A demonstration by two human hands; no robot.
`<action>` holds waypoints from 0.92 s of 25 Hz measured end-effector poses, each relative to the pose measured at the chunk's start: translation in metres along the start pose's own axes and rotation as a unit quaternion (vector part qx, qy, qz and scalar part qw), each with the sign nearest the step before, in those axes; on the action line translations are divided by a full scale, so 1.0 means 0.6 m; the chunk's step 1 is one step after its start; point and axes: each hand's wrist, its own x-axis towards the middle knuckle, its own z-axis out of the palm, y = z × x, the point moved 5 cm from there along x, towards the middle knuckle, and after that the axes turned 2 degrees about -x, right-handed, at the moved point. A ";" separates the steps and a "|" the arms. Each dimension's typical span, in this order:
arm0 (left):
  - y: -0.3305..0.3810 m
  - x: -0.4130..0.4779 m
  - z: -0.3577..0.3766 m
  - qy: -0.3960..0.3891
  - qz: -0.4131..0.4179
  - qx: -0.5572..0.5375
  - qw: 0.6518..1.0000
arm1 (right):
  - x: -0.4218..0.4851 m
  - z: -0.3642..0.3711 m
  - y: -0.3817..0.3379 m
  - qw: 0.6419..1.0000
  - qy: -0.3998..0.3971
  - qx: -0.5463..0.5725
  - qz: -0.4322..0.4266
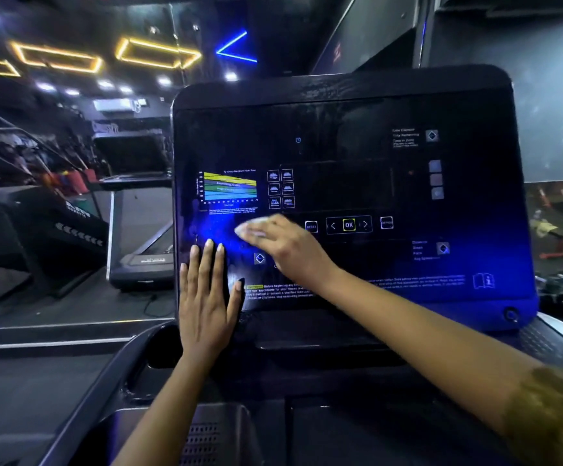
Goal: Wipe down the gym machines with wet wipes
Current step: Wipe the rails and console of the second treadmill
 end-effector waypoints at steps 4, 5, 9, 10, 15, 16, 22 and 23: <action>0.002 -0.002 0.000 -0.003 0.007 -0.004 1.000 | -0.127 0.002 -0.052 0.995 -0.070 0.045 -0.047; 0.002 -0.001 0.000 -0.005 0.007 -0.004 1.000 | -0.148 0.001 -0.057 0.994 -0.086 0.055 -0.047; 0.016 0.003 -0.009 -0.003 0.015 -0.041 0.999 | -0.179 -0.017 -0.047 0.988 -0.118 0.097 -0.011; 0.030 0.009 -0.012 0.000 0.031 -0.054 0.998 | -0.172 -0.033 -0.032 0.989 -0.102 0.104 0.006; 0.121 0.113 0.005 0.002 0.079 -0.082 0.994 | -0.073 -0.156 0.154 0.976 0.100 0.012 0.192; 0.136 0.134 0.015 -0.007 0.086 -0.079 0.993 | -0.053 -0.170 0.197 0.966 0.122 -0.014 0.227; 0.158 0.157 0.052 -0.014 0.105 -0.008 0.994 | 0.008 -0.183 0.281 0.968 0.100 -0.092 0.211; 0.156 0.155 0.050 -0.009 0.105 -0.003 0.994 | -0.006 -0.175 0.263 0.976 0.083 -0.091 0.181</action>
